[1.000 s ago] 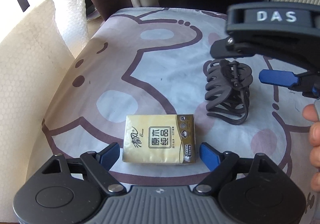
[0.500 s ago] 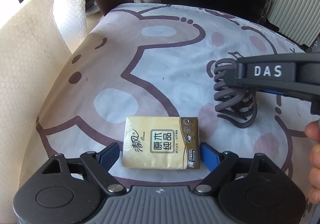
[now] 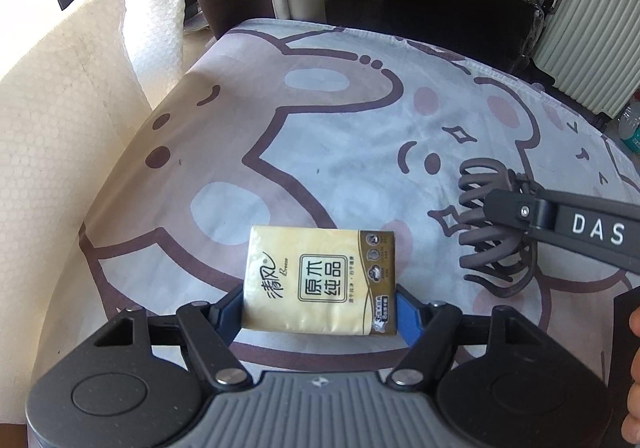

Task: Organize objects
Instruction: 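Close the right tool on the claw clip while the left tool grips the tissue pack, then lift and carry the claw clip and tissue pack over the black box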

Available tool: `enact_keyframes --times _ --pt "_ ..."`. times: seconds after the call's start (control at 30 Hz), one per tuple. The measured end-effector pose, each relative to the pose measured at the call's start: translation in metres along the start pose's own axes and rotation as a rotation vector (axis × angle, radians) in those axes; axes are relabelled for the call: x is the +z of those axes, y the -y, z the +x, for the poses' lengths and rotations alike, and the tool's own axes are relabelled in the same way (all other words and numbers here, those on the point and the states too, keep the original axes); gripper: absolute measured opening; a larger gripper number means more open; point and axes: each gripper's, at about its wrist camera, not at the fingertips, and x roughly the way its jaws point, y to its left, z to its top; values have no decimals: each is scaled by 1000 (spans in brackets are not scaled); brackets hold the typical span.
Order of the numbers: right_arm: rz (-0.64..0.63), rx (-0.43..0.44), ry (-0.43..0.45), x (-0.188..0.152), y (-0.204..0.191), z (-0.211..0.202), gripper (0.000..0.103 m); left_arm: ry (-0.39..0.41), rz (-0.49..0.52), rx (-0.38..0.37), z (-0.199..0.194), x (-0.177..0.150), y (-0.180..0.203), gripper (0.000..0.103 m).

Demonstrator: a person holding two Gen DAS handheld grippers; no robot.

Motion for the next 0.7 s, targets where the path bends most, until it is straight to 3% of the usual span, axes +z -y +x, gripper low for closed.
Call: enact_keyframes --times 0.7 --pt "11 -71 87 -11 37 -110 45 122 11 -54 -85 -8 45 74"
